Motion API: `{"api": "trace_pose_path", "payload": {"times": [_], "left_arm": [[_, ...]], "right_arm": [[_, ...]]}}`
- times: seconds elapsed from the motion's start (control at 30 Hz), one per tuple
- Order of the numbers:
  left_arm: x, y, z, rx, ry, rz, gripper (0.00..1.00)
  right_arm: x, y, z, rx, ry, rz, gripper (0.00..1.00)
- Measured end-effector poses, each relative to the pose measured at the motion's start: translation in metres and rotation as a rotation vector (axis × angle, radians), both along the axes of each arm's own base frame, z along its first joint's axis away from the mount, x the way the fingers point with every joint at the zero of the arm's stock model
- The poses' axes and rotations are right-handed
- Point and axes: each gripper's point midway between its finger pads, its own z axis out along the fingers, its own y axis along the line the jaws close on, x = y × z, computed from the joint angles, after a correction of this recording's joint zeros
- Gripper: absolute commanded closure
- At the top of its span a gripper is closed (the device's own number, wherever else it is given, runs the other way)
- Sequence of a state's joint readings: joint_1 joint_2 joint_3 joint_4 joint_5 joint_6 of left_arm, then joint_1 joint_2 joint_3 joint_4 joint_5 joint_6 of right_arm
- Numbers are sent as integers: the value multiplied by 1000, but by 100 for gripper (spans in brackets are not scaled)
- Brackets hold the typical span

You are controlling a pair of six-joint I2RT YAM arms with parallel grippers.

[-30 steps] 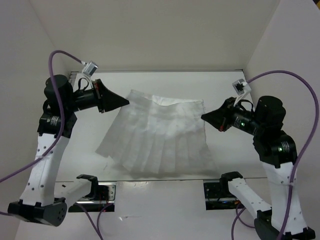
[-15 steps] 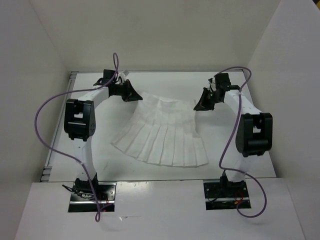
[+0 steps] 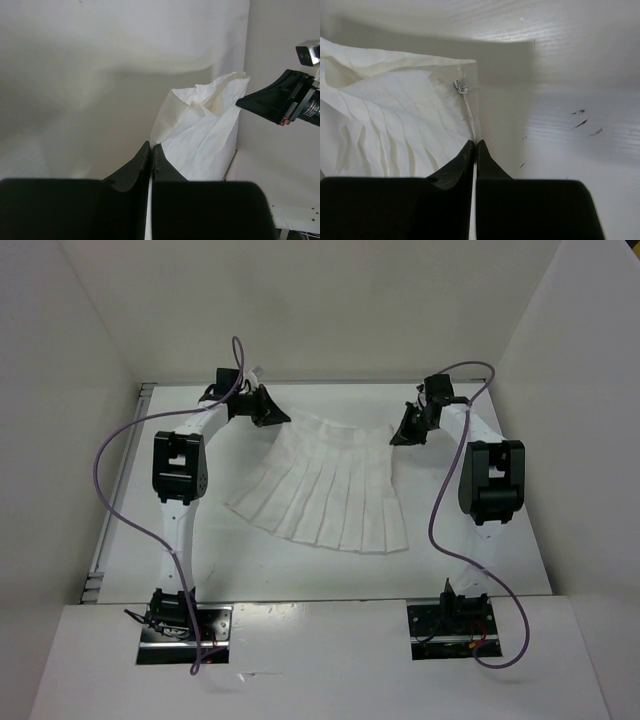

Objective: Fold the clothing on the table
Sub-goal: Flatten the skirt out

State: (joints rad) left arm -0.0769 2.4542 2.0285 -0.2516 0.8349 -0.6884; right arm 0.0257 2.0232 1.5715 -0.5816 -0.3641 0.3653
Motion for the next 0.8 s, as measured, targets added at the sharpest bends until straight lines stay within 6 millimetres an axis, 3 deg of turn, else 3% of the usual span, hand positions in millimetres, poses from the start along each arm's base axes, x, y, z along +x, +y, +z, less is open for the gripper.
{"api": "trace_pose_path", "payload": {"times": [0.17,0.3,0.5,0.6,0.8], "left_arm": [[12,-3,-29,11,37,3,100],[13,-11,-43,31,73,0,100],[18,-35,-30,46,47,-29,100],[20,-46,-23,45,29,-46,100],[29,-63,-18,52,-13,-81,100]], "right_arm": [[17,-4,-11,-24,0,-13,98],[17,-6,-33,-38,42,-16,93],[15,-10,-46,-64,68,-22,57],[16,-12,-47,-76,66,-26,52],[19,-15,-52,-90,68,-31,52]]}}
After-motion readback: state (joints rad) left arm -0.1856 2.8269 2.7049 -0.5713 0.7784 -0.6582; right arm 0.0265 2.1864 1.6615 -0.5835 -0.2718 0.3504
